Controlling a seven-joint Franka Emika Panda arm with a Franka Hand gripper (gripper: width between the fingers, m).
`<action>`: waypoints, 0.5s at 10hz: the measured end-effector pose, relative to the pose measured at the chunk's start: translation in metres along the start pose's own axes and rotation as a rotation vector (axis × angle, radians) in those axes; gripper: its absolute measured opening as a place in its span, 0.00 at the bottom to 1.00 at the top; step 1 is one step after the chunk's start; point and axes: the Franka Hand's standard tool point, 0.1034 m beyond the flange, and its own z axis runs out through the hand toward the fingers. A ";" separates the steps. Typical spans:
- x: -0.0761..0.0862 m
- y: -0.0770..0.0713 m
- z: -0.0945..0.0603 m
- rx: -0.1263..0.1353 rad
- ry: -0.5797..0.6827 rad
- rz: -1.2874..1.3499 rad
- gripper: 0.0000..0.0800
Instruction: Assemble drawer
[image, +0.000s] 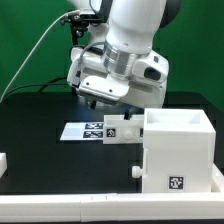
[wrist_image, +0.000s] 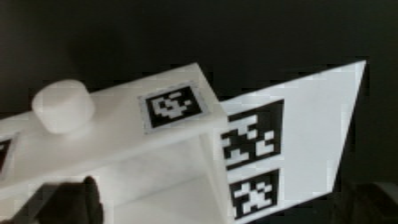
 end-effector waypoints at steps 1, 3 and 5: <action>-0.002 0.003 0.000 -0.007 -0.072 0.001 0.81; 0.000 0.012 0.000 -0.033 -0.209 -0.006 0.81; 0.002 0.018 0.001 -0.053 -0.292 -0.006 0.81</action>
Offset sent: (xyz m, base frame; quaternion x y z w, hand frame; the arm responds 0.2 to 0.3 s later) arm 0.0000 0.0000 0.0000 0.0000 -0.1938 0.0000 0.9810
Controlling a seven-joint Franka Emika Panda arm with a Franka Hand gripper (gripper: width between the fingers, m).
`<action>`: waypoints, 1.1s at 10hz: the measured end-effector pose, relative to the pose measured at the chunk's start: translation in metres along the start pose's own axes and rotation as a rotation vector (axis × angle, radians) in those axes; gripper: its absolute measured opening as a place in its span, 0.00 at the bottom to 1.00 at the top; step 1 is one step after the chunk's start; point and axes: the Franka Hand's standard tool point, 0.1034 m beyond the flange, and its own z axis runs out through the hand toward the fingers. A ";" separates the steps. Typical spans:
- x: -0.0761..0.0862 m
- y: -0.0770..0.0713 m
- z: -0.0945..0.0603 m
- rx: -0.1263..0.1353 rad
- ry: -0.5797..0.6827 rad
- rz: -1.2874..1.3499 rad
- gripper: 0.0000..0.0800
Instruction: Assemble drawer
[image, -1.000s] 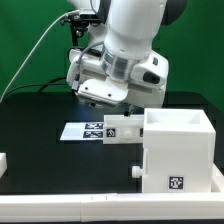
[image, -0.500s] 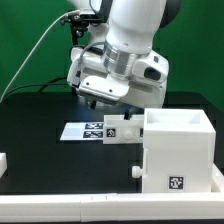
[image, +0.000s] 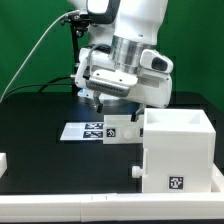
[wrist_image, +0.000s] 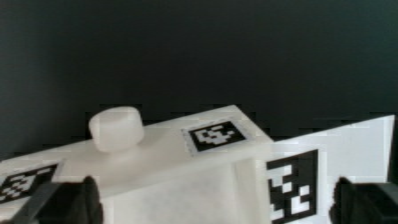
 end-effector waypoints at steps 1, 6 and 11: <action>0.001 0.003 0.000 -0.010 -0.035 -0.012 0.81; 0.017 -0.006 0.006 0.123 -0.005 -0.113 0.81; 0.018 -0.007 0.011 0.103 0.016 -0.189 0.81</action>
Offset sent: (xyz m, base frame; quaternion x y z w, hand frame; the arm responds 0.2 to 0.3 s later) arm -0.0115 -0.0005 0.0033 0.0853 0.0042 0.0150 0.9962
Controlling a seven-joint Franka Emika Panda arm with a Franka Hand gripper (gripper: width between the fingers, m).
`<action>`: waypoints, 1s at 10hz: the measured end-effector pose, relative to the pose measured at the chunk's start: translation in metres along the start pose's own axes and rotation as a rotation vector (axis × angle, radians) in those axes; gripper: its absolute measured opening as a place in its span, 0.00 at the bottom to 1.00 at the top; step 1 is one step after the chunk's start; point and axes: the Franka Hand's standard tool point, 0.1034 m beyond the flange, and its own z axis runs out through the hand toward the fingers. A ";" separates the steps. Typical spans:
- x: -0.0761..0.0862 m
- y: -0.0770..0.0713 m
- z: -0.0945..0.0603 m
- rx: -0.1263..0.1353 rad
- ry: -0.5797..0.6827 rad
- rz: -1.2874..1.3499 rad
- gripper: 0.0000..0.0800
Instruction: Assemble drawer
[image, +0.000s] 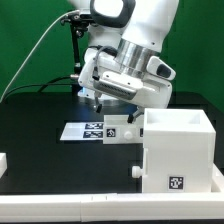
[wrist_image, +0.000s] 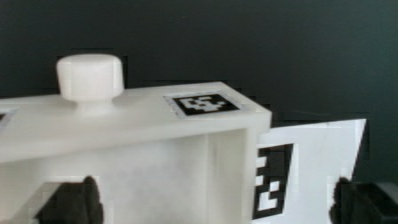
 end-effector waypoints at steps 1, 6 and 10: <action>-0.001 0.000 0.003 -0.030 -0.007 -0.020 0.81; -0.006 -0.005 0.016 -0.150 -0.042 -0.049 0.81; 0.000 0.005 0.031 -0.212 -0.034 -0.049 0.81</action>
Offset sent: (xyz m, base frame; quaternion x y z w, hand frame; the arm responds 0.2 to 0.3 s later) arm 0.0059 0.0029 -0.0009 -0.1006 -0.0246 -0.0204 0.9944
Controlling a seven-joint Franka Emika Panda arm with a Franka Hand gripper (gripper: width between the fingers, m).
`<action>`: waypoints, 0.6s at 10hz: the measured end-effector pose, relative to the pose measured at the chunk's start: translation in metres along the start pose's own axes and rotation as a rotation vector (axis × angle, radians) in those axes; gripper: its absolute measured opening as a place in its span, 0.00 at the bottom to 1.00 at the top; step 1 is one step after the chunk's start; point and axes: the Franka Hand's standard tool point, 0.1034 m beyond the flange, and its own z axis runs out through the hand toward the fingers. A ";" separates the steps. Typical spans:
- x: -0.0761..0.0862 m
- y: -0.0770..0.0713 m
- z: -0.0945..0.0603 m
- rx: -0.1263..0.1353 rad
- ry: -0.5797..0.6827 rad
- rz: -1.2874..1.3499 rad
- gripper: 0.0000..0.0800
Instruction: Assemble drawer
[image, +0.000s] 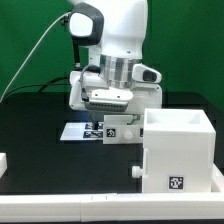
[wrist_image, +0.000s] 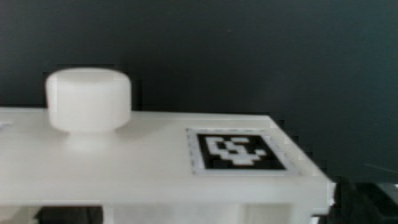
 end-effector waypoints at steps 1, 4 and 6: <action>0.002 0.000 0.003 -0.002 0.008 0.004 0.81; 0.003 0.001 0.004 -0.002 0.011 0.004 0.66; 0.003 0.001 0.004 -0.002 0.011 0.004 0.40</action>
Offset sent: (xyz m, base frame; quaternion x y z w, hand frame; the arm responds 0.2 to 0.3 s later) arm 0.0000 0.0000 0.0000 0.0000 0.0000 0.0000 1.0000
